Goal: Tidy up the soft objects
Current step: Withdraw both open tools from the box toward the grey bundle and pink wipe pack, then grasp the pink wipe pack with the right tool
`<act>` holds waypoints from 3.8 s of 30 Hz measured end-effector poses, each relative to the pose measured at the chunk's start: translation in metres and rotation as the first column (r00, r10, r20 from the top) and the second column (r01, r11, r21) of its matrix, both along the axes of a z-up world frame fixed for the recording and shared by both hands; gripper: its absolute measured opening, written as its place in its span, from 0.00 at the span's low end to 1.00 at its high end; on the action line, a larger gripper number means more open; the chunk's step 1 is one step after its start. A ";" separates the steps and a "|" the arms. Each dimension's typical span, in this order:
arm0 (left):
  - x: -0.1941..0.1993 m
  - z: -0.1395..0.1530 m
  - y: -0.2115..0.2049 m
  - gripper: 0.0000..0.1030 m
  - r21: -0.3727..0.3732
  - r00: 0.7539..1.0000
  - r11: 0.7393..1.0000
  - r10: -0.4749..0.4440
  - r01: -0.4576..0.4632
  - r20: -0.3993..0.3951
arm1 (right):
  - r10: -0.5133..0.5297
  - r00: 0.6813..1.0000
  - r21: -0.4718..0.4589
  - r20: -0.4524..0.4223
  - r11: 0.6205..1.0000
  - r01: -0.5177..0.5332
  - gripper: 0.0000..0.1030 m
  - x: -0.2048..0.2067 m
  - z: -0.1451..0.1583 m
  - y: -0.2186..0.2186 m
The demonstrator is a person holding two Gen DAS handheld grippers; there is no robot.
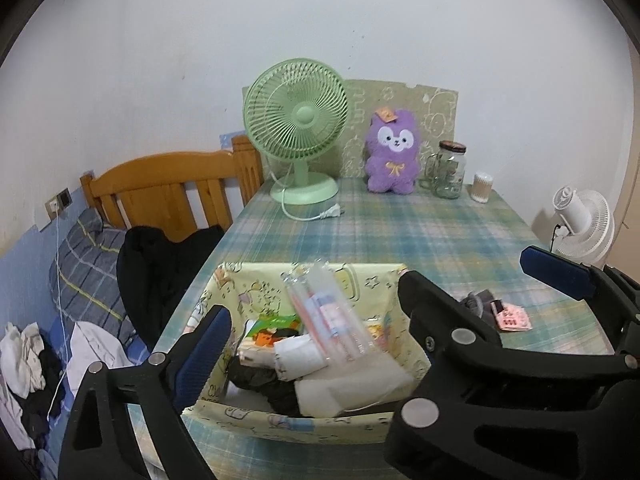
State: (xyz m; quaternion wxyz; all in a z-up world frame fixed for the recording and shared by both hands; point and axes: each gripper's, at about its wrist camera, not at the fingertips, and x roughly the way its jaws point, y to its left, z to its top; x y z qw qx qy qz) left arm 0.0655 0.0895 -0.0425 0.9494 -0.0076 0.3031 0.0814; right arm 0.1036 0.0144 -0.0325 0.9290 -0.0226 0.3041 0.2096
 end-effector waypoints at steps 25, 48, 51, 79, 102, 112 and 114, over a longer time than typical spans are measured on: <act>-0.008 0.023 -0.078 1.00 0.029 0.994 0.996 -0.091 0.089 0.067 | -0.164 0.981 -0.013 0.103 0.986 0.167 1.00 -0.017 0.028 -0.080; 0.008 -0.011 -0.144 0.99 -0.014 0.982 0.982 -0.187 0.188 0.028 | -0.264 0.964 -0.038 0.040 0.963 0.265 1.00 -0.007 -0.007 -0.149; 0.014 -0.020 -0.149 0.99 -0.024 0.982 0.982 -0.189 0.190 0.020 | -0.268 0.963 -0.041 0.025 0.962 0.269 1.00 -0.002 -0.016 -0.154; 0.086 -0.106 -0.159 0.89 -0.039 0.969 0.988 -0.151 0.146 -0.193 | -0.202 0.968 -0.099 -0.148 0.977 0.189 1.00 0.072 -0.109 -0.163; 0.121 -0.129 -0.152 0.85 -0.017 0.948 0.994 -0.110 0.110 -0.298 | -0.167 0.962 -0.142 -0.214 0.980 0.139 0.92 0.115 -0.139 -0.152; 0.126 -0.129 -0.158 0.85 0.013 0.951 0.994 -0.098 0.106 -0.294 | -0.148 0.959 -0.122 -0.242 0.985 0.121 0.64 0.119 -0.138 -0.158; 0.127 -0.129 -0.161 0.85 0.021 0.951 0.993 -0.102 0.113 -0.292 | -0.155 0.958 -0.117 -0.243 0.985 0.129 0.60 0.118 -0.137 -0.163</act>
